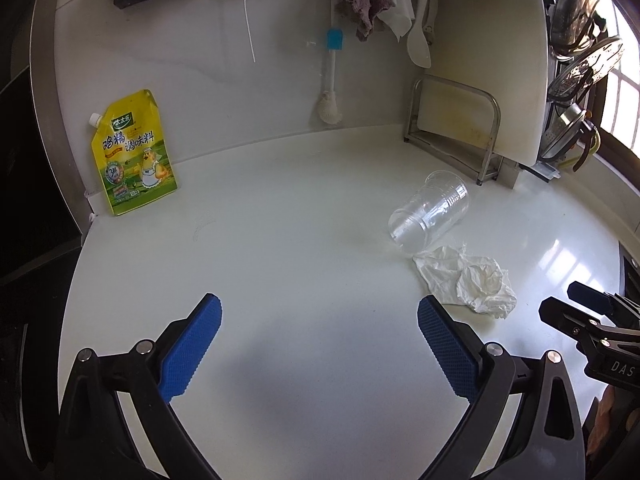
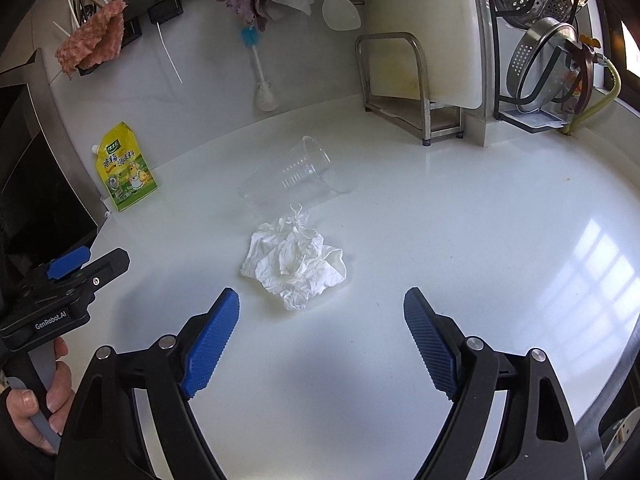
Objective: Collect trash
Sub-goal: 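Move both open tools over the counter toward the clear cup and tissue, then grasp the white tissue with the right tool while the left tool grasps the clear cup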
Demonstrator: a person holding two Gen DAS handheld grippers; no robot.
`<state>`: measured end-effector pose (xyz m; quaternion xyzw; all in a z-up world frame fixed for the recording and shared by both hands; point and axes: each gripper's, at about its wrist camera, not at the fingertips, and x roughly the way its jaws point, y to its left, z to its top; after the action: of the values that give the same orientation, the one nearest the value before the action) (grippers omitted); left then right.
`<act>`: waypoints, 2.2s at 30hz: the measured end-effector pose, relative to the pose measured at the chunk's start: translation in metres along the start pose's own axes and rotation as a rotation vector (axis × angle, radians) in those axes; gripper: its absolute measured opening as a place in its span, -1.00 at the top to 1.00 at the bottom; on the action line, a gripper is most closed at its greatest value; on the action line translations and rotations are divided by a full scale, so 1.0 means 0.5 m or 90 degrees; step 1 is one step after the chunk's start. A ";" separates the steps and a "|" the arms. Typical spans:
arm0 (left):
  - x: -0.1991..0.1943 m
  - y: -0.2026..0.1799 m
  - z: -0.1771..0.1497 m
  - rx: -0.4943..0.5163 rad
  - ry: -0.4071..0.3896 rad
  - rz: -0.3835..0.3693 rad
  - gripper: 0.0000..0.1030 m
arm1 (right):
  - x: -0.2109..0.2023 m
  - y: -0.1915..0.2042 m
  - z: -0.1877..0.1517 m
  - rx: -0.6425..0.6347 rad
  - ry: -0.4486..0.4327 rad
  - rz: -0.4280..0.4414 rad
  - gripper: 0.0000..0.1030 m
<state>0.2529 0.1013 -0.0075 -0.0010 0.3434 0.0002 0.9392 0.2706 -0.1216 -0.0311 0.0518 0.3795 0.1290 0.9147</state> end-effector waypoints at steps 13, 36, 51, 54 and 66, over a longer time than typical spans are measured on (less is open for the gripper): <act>0.024 0.004 -0.006 0.000 0.018 -0.006 -0.88 | 0.125 0.034 0.041 -0.054 0.062 -0.022 -0.57; 0.121 -0.067 0.067 0.026 0.046 -0.095 -0.88 | 0.076 -0.095 0.053 0.018 0.051 -0.037 0.59; 0.267 -0.183 0.130 0.115 0.101 -0.139 -0.88 | 0.016 -0.207 0.014 0.094 0.016 0.051 0.59; 0.292 -0.204 0.141 0.140 0.110 -0.135 -0.88 | 0.017 -0.212 0.011 0.099 0.016 0.072 0.59; 0.337 -0.219 0.155 0.118 0.138 -0.162 -0.24 | 0.015 -0.216 0.011 0.104 0.014 0.084 0.59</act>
<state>0.4320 -0.0082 -0.0567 0.0422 0.4381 -0.1507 0.8852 0.3006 -0.2233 -0.0533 0.1500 0.3948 0.1584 0.8925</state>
